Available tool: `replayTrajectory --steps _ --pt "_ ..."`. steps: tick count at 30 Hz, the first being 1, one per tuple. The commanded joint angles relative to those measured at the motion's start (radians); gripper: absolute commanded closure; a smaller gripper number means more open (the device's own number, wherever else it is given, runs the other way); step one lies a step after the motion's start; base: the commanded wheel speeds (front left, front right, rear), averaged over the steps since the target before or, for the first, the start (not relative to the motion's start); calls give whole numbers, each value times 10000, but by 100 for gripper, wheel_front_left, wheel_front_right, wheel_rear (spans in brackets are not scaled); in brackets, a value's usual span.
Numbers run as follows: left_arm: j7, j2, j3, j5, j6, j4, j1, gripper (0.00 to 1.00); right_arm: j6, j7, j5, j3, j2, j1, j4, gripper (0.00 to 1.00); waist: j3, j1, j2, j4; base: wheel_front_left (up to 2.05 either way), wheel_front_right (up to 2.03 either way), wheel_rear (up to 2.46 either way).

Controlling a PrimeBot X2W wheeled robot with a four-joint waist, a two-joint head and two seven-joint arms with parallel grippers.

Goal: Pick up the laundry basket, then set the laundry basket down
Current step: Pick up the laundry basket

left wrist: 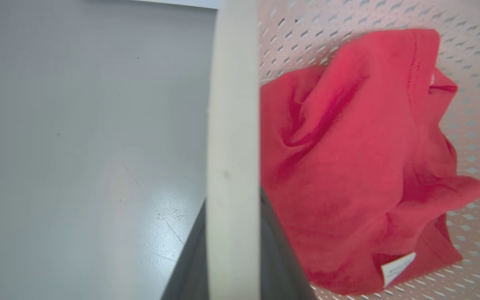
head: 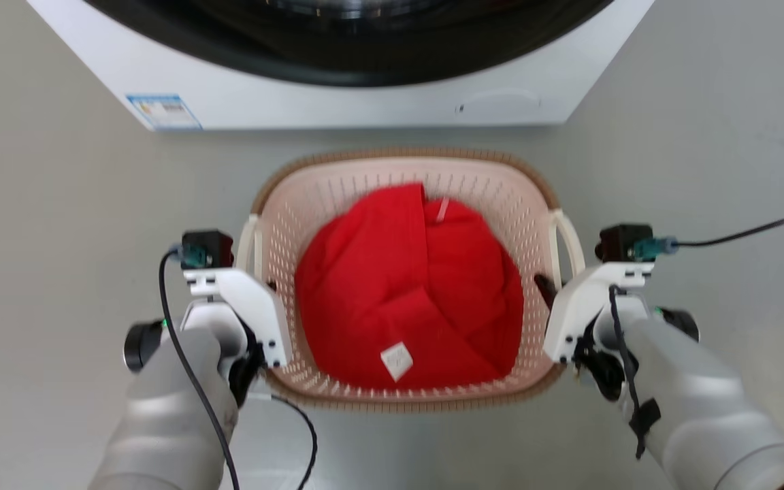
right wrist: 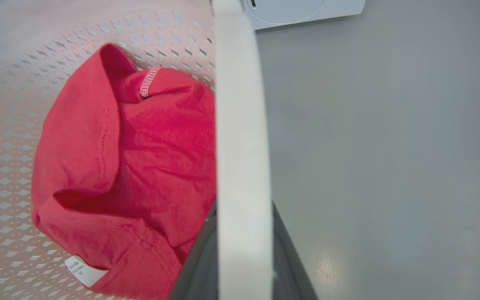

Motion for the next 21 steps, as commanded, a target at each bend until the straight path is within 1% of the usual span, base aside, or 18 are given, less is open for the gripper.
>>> replayTrajectory --steps 1,11,21 --pt "33 448 130 -133 -81 -169 281 100 123 108 131 183 -24 470 -151 100 -537 0 0 -51 0 0 0" --pt "877 401 49 -491 -52 -169 1348 100 123 1103 779 576 138 1376 -72 100 -2082 0 0 -191 0 0 0" --pt "1378 384 -67 -850 83 -169 1888 100 123 1629 1144 898 35 1773 -175 100 -2895 0 0 -202 0 0 0"
